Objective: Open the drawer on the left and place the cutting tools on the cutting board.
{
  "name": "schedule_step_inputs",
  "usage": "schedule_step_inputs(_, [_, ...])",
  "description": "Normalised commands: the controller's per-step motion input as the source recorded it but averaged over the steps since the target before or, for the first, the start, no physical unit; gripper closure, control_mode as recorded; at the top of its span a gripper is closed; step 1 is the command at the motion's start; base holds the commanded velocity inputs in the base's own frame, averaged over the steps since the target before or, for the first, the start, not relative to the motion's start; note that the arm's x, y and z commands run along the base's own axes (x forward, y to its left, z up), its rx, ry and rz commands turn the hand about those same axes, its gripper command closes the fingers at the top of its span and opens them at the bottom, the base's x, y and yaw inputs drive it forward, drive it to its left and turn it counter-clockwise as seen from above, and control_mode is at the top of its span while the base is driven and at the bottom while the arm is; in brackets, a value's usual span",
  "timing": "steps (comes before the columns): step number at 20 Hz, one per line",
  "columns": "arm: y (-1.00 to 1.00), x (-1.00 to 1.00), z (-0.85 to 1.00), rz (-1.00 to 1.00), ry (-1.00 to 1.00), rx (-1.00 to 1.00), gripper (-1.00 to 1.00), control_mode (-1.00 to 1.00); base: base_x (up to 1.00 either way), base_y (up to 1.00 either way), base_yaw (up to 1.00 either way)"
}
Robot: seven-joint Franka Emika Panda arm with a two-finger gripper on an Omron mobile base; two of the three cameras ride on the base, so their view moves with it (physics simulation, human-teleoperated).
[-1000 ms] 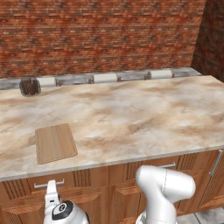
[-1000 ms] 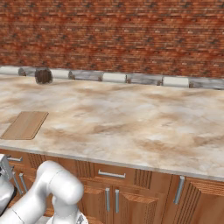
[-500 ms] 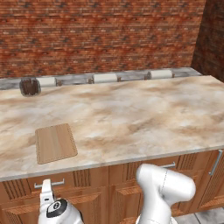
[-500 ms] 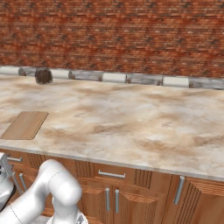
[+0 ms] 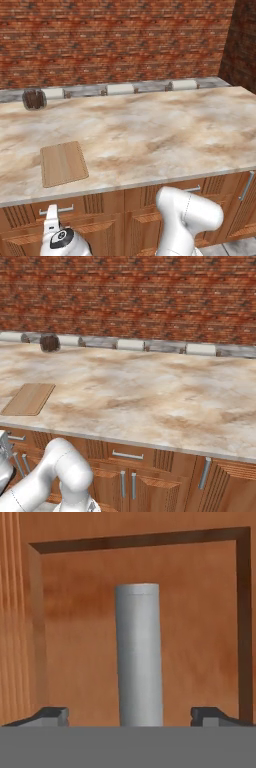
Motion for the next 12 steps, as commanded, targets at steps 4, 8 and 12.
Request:
schedule_step_inputs(4, [0.0,0.0,0.0,0.0,0.0,0.0,1.0,-1.0,0.0,0.0,0.0])
schedule_step_inputs(8, [0.0,-0.03,0.0,0.0,0.0,0.0,1.0,-1.0,0.0,0.0,0.0])
schedule_step_inputs(12, [0.0,-0.62,0.0,0.04,0.0,0.0,1.0,-1.0,0.0,0.0,0.0])
